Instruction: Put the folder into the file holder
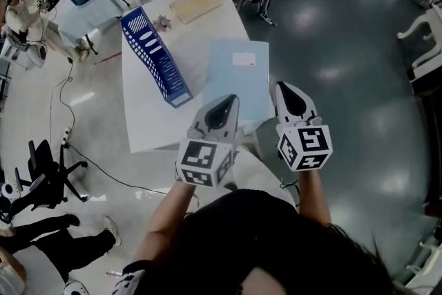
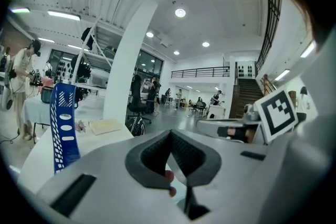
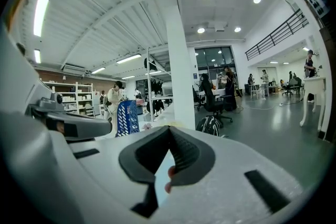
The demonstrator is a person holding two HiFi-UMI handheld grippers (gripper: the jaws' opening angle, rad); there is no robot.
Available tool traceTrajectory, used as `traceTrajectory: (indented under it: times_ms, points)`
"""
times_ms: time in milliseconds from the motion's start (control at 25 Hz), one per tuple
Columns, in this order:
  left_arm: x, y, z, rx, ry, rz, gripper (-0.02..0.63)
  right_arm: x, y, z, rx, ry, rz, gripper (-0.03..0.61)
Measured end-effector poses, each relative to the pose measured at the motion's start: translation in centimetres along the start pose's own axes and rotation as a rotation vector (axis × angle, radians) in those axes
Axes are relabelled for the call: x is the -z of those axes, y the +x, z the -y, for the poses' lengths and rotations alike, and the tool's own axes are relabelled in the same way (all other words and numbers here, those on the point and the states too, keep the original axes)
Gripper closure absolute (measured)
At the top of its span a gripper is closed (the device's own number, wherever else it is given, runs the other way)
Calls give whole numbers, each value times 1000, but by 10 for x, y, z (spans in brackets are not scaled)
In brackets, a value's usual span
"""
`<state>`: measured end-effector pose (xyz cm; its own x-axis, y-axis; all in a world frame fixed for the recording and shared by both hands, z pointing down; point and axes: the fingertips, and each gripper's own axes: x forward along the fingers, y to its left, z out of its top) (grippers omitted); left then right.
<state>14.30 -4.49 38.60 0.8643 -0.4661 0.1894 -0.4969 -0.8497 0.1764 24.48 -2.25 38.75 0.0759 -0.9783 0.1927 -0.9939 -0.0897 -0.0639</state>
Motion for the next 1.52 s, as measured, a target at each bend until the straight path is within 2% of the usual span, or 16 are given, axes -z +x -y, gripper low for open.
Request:
traceTrajectory:
  times_ms: [440,1080,1520]
  points:
    - [-1,37,-20,-48,-9,4,607,14,42,26,-40,10,-47,581]
    - [13,83,-48,-95,-30,-18,608,55,105,61,-96,58,-153,578]
    - [18,111,-62,-120,-36,-19,607,88,140,85,-125,122,-231,539]
